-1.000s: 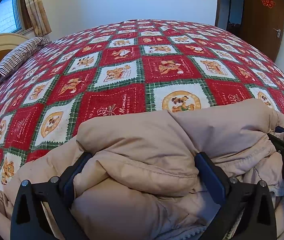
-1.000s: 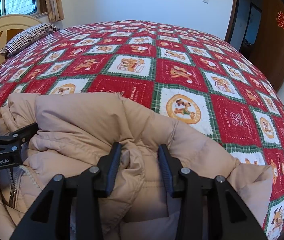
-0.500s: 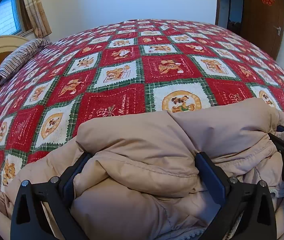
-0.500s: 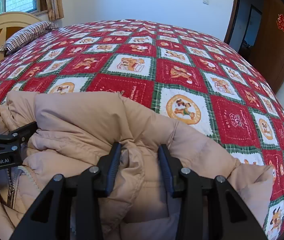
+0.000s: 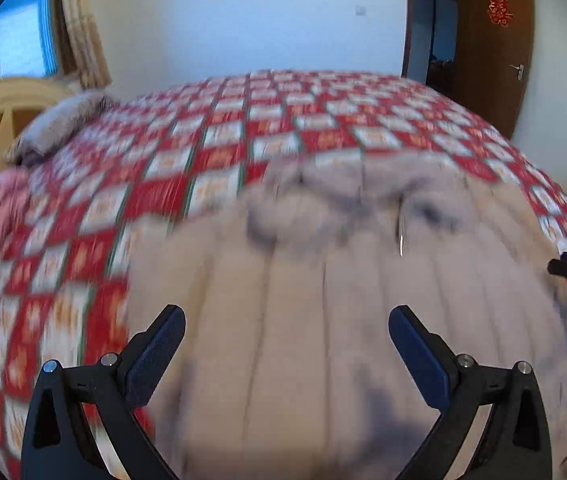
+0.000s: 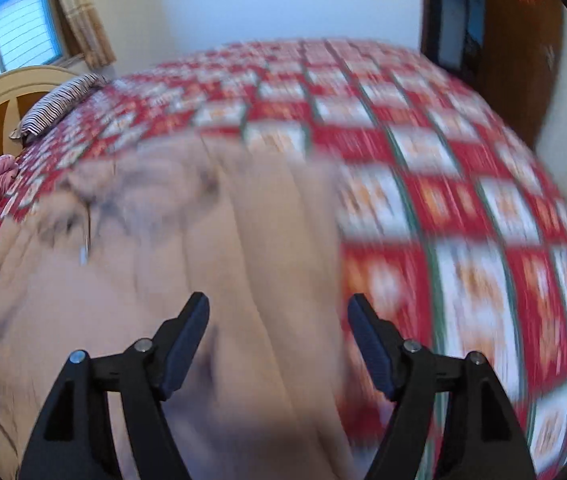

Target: Fold large clothes

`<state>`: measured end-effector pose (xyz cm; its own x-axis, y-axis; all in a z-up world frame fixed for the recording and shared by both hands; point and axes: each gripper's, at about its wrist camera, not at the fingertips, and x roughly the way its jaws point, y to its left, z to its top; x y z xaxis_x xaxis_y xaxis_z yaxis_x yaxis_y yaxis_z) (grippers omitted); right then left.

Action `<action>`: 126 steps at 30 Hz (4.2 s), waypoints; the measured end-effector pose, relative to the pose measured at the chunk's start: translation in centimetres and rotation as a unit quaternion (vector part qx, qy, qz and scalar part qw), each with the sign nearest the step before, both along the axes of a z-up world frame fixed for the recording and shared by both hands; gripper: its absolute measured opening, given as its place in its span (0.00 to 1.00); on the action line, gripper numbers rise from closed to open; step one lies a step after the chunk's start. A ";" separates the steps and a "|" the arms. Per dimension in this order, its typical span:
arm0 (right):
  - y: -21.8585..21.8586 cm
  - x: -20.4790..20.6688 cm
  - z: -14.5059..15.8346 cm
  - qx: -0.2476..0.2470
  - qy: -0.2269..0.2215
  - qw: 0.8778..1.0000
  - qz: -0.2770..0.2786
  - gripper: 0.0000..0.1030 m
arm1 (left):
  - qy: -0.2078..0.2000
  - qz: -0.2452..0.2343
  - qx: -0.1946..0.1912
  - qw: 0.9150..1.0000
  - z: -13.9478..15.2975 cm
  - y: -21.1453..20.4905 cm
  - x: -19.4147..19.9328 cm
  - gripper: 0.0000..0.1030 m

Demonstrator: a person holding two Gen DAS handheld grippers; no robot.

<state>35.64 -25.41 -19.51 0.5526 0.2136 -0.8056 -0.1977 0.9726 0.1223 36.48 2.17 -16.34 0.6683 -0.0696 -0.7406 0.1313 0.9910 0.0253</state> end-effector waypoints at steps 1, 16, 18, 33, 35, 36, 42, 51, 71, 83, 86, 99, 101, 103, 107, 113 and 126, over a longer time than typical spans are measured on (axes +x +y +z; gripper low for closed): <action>-1.2 -1.3 -0.6 0.003 0.011 1.000 -0.007 0.72 | 0.007 0.009 0.002 1.000 -0.8 0.8 -1.8 0.99; -7.9 -17.3 -2.3 0.016 0.020 0.998 -0.049 0.74 | 0.080 0.075 -0.060 0.992 -6.7 7.5 -19.3 0.99; -8.0 -18.8 -2.7 0.020 0.019 0.998 -0.052 0.74 | 0.077 0.080 -0.070 0.991 -7.0 7.9 -21.3 0.99; -6.5 -27.2 -3.6 0.056 0.000 0.996 -0.063 0.35 | 0.044 0.051 -0.098 0.993 -7.2 5.4 -26.8 0.86; -6.3 -27.4 -3.5 0.067 -0.004 0.996 -0.064 0.25 | 0.040 0.048 -0.084 0.994 -6.8 4.9 -27.2 0.68; -6.3 -27.4 -3.5 0.075 -0.005 0.995 -0.063 0.21 | 0.036 0.048 -0.074 0.995 -6.6 4.8 -27.4 0.57; -5.6 -28.4 -3.1 0.087 -0.021 0.994 -0.056 0.14 | 0.010 0.043 -0.055 0.997 -4.8 5.3 -28.9 0.13; -7.0 -31.5 0.3 0.145 -0.052 0.987 -0.041 0.11 | -0.039 0.001 -0.147 0.988 0.7 7.2 -32.3 0.08; -7.7 -30.1 12.3 0.161 -0.196 0.966 -0.040 0.10 | -0.163 -0.032 -0.167 0.972 10.3 9.5 -27.0 0.08; -6.5 -12.0 13.2 0.132 -0.187 0.969 -0.088 0.10 | -0.145 0.025 -0.174 0.974 9.7 10.2 -12.7 0.27; -6.2 -8.5 12.3 0.115 -0.179 0.972 -0.101 0.10 | -0.129 0.033 -0.194 0.972 8.7 11.1 -9.9 0.40; -4.4 4.0 5.2 0.100 -0.088 0.982 -0.135 0.27 | -0.152 0.110 -0.073 0.980 5.9 9.4 -6.2 0.99; -4.6 4.8 5.3 0.126 -0.073 0.978 -0.147 0.44 | -0.159 0.088 -0.048 0.982 5.9 7.0 -6.9 0.99; -4.4 3.9 6.2 0.131 -0.086 0.977 -0.145 0.63 | -0.175 0.055 -0.014 0.983 5.8 4.0 -7.8 0.99; -1.7 0.5 8.3 0.059 -0.156 0.978 -0.123 0.90 | -0.189 0.012 0.054 0.980 5.2 -0.6 -8.2 0.99; 6.9 -4.6 7.0 -0.028 -0.183 0.983 0.000 0.90 | -0.185 0.000 0.105 0.977 2.8 -4.1 -5.3 0.99; 9.1 2.6 0.1 -0.058 -0.124 0.990 -0.028 0.92 | -0.081 0.104 0.025 0.991 -3.3 1.5 1.9 0.99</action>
